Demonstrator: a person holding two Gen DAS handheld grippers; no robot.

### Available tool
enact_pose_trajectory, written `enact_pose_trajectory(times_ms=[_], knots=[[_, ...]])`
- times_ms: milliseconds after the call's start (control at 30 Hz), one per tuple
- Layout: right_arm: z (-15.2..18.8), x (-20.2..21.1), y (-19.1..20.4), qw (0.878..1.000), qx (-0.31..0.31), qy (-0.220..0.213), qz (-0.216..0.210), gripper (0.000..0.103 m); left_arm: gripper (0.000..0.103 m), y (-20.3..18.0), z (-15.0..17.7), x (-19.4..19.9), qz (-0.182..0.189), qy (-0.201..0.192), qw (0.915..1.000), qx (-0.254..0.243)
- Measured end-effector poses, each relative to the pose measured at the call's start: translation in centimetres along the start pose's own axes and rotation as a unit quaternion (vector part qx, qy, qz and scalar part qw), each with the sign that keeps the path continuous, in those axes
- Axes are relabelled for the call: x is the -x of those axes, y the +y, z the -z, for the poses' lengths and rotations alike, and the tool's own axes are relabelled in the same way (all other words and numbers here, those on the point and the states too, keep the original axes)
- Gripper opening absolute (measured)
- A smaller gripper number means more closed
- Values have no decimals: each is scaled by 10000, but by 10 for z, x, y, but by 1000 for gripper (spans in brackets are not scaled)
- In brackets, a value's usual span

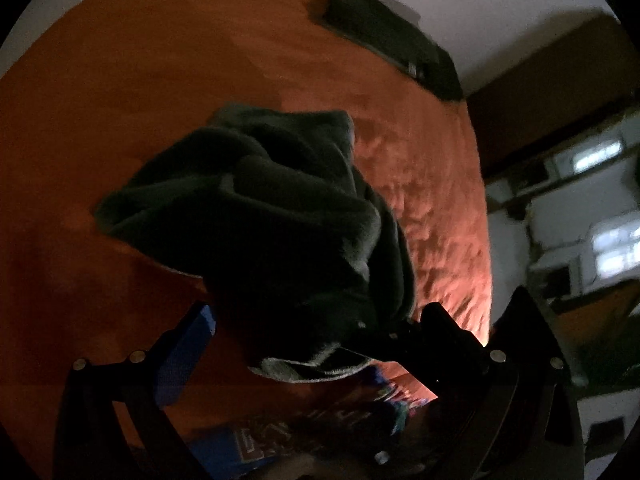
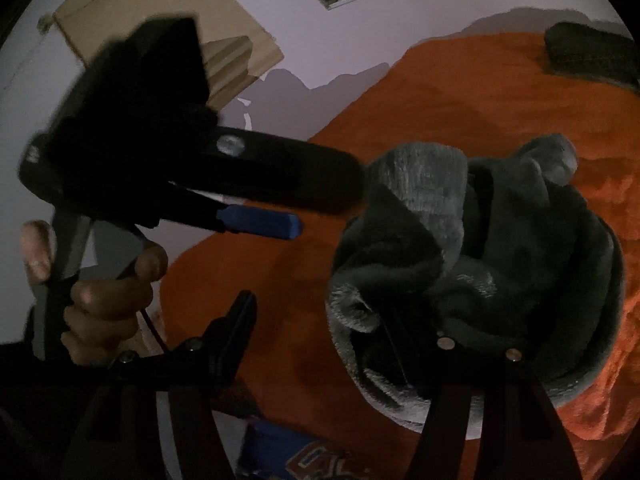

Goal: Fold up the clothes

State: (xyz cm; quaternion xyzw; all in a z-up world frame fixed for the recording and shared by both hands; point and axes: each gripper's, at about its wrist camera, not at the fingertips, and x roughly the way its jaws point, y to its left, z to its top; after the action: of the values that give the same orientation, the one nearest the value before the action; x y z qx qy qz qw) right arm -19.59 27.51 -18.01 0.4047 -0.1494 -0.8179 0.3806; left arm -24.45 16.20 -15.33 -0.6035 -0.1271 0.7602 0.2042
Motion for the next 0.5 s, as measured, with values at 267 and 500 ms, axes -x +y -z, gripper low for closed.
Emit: enact_pose_trajectory(times_ms=[267,500], knots=[[9,-7,19,9975,574,170,386,64,102,-3,5,-26,-332,94,9993,-164],[10,-9,22,9952,750,216,587,65,23,17,3,-32,-151,24,9998,144]])
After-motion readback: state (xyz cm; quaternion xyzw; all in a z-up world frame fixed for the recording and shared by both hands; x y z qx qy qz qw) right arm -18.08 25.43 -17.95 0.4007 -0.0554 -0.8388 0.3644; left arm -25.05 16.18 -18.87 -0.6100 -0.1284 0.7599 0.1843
